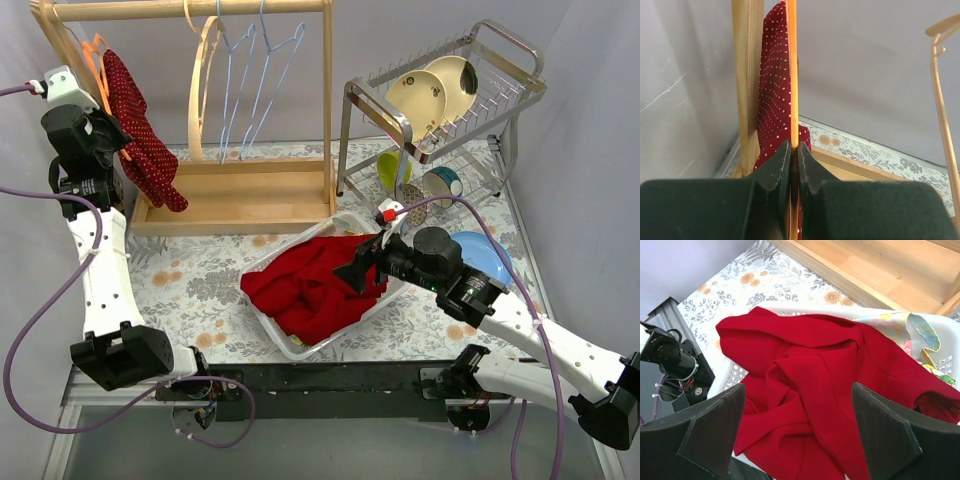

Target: Remove the skirt from the hanger

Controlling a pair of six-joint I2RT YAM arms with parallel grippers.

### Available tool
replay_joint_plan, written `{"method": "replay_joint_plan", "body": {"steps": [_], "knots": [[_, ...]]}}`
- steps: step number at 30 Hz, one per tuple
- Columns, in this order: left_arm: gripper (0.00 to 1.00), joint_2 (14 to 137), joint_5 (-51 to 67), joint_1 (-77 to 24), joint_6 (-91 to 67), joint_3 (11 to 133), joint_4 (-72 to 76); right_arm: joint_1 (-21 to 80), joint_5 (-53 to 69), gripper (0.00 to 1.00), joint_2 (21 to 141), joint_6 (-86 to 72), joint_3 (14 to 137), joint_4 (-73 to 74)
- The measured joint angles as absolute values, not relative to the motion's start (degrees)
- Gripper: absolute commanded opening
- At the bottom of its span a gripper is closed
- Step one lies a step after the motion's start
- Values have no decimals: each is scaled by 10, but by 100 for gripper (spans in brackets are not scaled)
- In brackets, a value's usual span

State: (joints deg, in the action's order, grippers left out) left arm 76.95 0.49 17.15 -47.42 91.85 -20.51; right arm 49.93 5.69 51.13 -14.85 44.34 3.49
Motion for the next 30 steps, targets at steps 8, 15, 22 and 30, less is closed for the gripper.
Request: {"method": "replay_joint_plan", "body": {"steps": [8,15,22,30], "knots": [[0,769,29,173,-464,922,-193,499,65,93,512,-149,442,23],[0,752,95,175,-452,909,-156,499,67,93,515,-149,442,23],[0,740,126,176,-443,889,-127,499,68,93,516,-149,442,23],[0,719,162,175,-416,842,-33,499,73,93,518,-150,442,23]]}}
